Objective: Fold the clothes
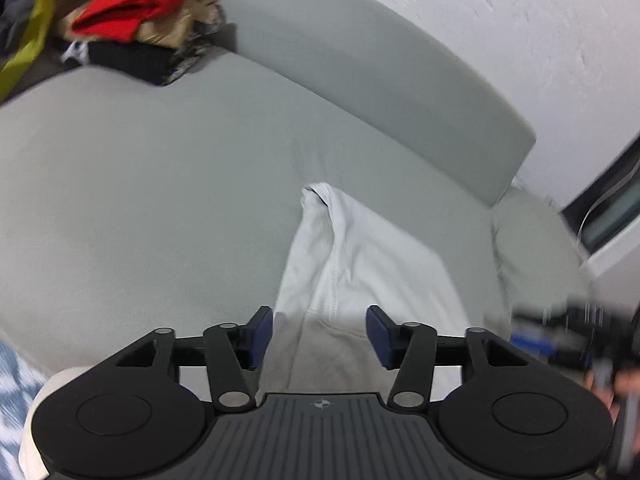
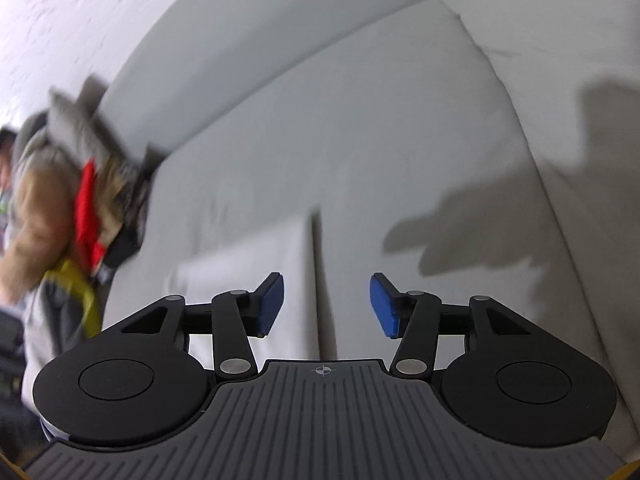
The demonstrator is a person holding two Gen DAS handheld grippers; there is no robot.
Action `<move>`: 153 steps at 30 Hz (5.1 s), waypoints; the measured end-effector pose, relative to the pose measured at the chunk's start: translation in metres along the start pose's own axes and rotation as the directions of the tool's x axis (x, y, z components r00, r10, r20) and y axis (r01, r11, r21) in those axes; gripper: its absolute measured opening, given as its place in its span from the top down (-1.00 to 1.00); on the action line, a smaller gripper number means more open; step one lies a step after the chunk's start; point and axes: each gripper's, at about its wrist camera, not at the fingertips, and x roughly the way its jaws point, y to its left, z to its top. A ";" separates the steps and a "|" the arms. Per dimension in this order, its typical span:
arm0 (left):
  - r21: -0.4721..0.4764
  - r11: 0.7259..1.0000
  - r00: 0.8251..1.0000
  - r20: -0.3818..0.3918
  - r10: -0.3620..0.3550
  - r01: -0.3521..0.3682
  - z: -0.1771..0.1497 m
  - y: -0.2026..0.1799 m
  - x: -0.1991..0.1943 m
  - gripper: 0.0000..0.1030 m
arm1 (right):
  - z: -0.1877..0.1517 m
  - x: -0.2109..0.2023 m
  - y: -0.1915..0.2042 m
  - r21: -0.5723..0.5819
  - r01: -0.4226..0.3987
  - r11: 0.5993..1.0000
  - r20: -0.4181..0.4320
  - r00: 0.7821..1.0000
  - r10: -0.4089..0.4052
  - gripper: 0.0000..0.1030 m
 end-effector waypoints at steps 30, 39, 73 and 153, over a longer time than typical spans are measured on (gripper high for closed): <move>-0.087 0.963 0.897 -0.351 -0.268 0.254 0.023 -0.009 0.120 -0.18 | -0.017 0.090 -0.033 0.214 -0.322 0.922 -0.107 0.931 0.349 0.23; 0.334 0.942 0.988 -0.147 0.054 -0.002 0.002 -0.079 0.064 0.81 | -0.028 0.059 0.015 -0.042 -0.115 0.992 0.004 0.993 0.115 0.88; 0.638 0.538 0.831 -0.362 -0.422 0.551 -0.113 -0.415 0.080 0.81 | -0.016 -0.316 -0.174 0.231 0.274 0.934 0.638 0.682 -0.358 0.88; 0.644 0.723 0.961 -0.255 -0.106 0.251 -0.141 -0.429 -0.069 -0.97 | -0.046 -0.386 -0.035 -0.022 0.633 0.773 0.184 0.763 -0.620 -0.60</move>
